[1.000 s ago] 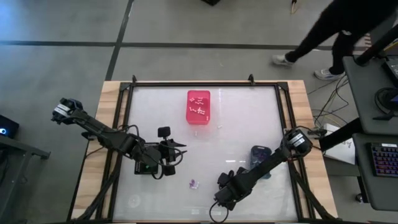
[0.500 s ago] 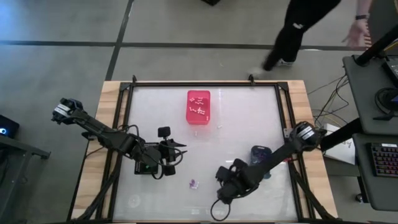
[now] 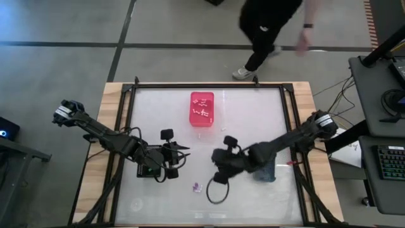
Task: Sort Halloween decoration
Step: Put the bone toy into the red bin
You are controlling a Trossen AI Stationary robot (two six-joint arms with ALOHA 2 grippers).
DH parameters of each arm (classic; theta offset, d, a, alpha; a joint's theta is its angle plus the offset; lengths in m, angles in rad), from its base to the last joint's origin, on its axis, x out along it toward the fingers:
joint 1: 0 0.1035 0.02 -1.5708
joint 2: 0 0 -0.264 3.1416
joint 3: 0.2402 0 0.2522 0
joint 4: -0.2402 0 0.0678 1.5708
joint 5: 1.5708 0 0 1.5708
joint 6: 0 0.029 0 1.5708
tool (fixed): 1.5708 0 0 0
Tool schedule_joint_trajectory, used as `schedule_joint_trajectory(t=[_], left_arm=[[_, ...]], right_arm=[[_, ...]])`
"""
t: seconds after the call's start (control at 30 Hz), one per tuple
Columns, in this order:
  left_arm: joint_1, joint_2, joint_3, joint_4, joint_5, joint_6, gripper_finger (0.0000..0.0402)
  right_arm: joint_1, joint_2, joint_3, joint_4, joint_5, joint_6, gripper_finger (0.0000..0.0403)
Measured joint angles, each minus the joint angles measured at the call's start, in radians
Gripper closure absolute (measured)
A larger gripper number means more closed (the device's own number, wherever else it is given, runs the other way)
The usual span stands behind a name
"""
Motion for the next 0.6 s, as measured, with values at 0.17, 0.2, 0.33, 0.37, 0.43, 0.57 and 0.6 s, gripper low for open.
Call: schedule_joint_trajectory(t=[0.17, 0.2, 0.33, 0.37, 0.43, 0.57, 0.6], left_arm=[[-0.002, 0.000, -0.012, -0.014, -0.001, 0.007, 0.0322], [-0.002, 0.000, -0.015, -0.015, 0.000, 0.009, 0.0322], [-0.002, 0.000, -0.017, -0.025, -0.001, 0.022, 0.0322], [-0.002, 0.000, -0.017, -0.030, -0.001, 0.027, 0.0322], [-0.002, 0.000, -0.018, -0.034, -0.002, 0.042, 0.0322], [-0.002, 0.000, -0.018, -0.034, -0.002, 0.094, 0.0322], [-0.002, 0.000, -0.018, -0.037, -0.002, 0.107, 0.0322]], right_arm=[[-0.091, -0.088, -0.174, 0.316, -0.073, -0.221, 0.0392], [-0.114, -0.105, -0.213, 0.395, -0.096, -0.263, 0.0392], [-0.230, -0.160, -0.364, 0.686, -0.201, -0.400, 0.0392], [-0.264, -0.168, -0.395, 0.750, -0.228, -0.419, 0.0392], [-0.336, -0.175, -0.443, 0.860, -0.264, -0.438, 0.0392], [-0.471, -0.172, -0.497, 0.994, -0.277, -0.449, 0.0392], [-0.501, -0.167, -0.499, 1.010, -0.277, -0.441, 0.0392]])
